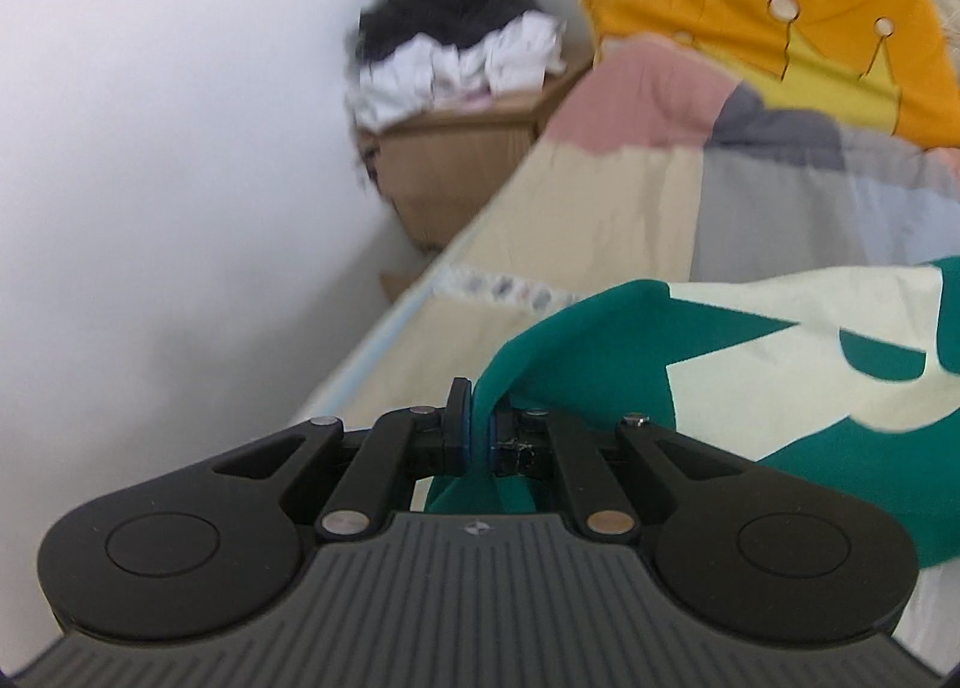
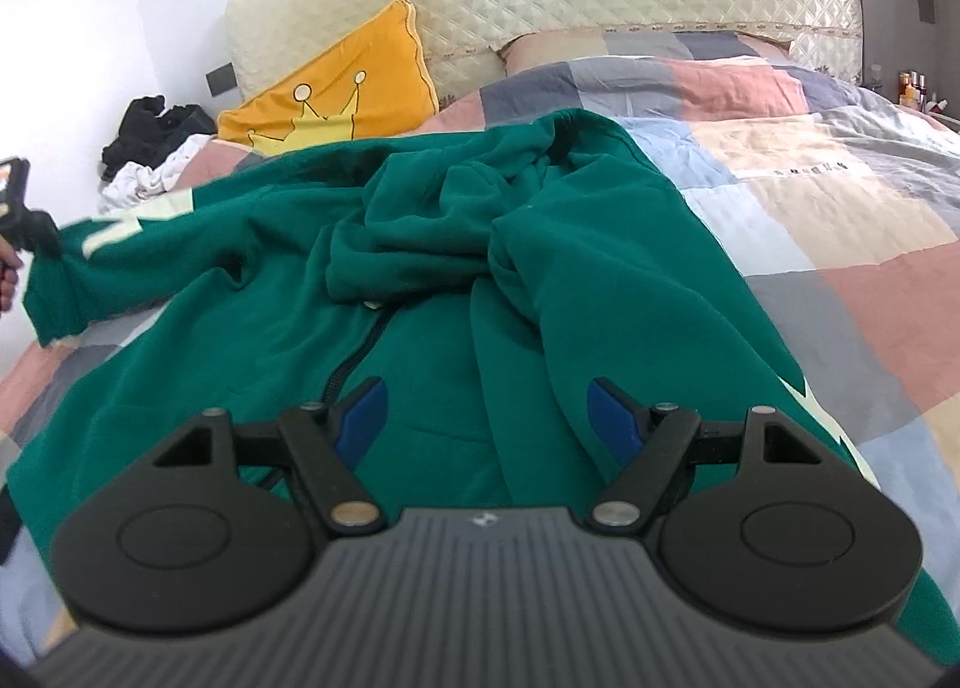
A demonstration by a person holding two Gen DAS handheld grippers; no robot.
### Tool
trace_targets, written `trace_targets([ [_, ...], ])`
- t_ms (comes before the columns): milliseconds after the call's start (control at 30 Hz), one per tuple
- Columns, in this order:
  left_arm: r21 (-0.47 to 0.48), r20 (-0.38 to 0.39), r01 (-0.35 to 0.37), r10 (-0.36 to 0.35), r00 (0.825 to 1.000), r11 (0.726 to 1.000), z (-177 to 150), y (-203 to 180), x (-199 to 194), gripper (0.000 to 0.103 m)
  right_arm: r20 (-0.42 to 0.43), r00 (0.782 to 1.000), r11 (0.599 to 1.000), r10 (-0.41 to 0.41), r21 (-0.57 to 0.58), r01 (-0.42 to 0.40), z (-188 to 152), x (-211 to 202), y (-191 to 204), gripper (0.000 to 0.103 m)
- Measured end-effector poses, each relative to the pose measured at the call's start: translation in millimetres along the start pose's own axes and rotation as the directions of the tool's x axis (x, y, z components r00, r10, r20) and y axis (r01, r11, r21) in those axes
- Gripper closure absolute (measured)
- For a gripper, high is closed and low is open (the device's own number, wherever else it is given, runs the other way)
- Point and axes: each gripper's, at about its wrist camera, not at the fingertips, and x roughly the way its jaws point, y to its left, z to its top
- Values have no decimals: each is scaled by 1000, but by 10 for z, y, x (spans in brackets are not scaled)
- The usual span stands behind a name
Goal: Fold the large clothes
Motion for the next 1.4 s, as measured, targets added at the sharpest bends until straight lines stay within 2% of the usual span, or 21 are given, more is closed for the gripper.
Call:
trace_targets([
  [133, -45, -16, -4, 4, 1000, 999, -41, -26, 108, 95, -20, 1000, 1000, 8, 20, -8, 12, 51, -37, 27],
  [200, -71, -37, 16, -19, 999, 997, -18, -9, 72, 88, -13, 1000, 999, 19, 34, -18, 30, 38, -77, 27],
  [267, -79, -53, 31, -35, 998, 996, -10, 11, -46, 64, -12, 1000, 998, 28, 52, -27, 43, 19, -114, 27],
  [300, -90, -64, 44, -50, 997, 995, -8, 29, -118, 48, -12, 999, 998, 31, 57, -30, 46, 9, -122, 27],
  [433, -87, -38, 74, -78, 996, 993, -41, 51, -580, 46, -26, 998, 993, 61, 107, -58, 46, -35, -197, 27],
  [567, -96, -5, 128, -129, 992, 987, -44, 27, -1111, 45, -2, 997, 989, 73, 129, -72, 52, -148, -287, 27],
  [700, -53, 42, 179, -177, 983, 982, -114, -135, -1713, 45, 30, 996, 989, 84, 116, -87, 54, -296, -323, 27],
  [767, -8, 38, 190, -190, 981, 982, -180, -275, -2004, 45, 49, 995, 991, 89, 97, -93, 56, -369, -330, 27],
  [933, 79, 83, 274, -280, 956, 958, -371, -596, -2756, 45, 66, 994, 994, 90, 61, -94, 26, -524, -371, 27],
  [1000, 107, 94, 307, -317, 944, 946, -469, -742, -3014, 45, 60, 993, 991, 100, 85, -104, 8, -569, -425, 27],
  [1200, 188, 102, 418, -441, 891, 889, -882, -1280, -3668, 45, 81, 993, 989, 88, 109, -97, -27, -728, -504, 27],
  [1267, 220, 91, 444, -471, 877, 869, -1048, -1464, -3817, 45, 81, 993, 989, 83, 114, -92, -50, -779, -533, 27],
  [1400, 238, 62, 516, -543, 837, 823, -1388, -1752, -4063, 45, 64, 996, 991, 54, 120, -62, -90, -870, -578, 27],
])
